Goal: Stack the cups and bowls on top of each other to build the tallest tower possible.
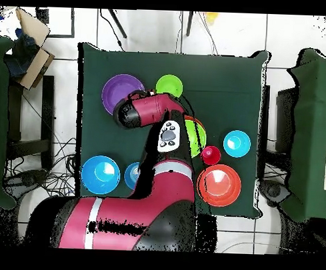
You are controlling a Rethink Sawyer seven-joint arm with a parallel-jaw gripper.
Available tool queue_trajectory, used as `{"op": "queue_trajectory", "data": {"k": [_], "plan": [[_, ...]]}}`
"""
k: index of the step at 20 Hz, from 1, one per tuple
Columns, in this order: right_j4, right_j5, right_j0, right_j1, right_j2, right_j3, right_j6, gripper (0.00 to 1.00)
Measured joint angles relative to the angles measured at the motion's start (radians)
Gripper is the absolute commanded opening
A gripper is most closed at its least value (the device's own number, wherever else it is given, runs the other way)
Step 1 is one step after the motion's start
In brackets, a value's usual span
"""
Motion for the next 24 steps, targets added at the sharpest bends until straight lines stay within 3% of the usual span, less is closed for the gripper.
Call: {"op": "queue_trajectory", "data": {"k": [11, 12, 24], "plan": [[0.008, -0.076, 0.002, 0.061, -0.016, -0.044, 0.0, 1.0], [0.01, -0.087, 0.004, 0.071, -0.024, -0.044, 0.0, 0.0], [0.027, -0.087, 0.017, 0.089, -0.05, -0.044, 0.0, 0.0]]}}
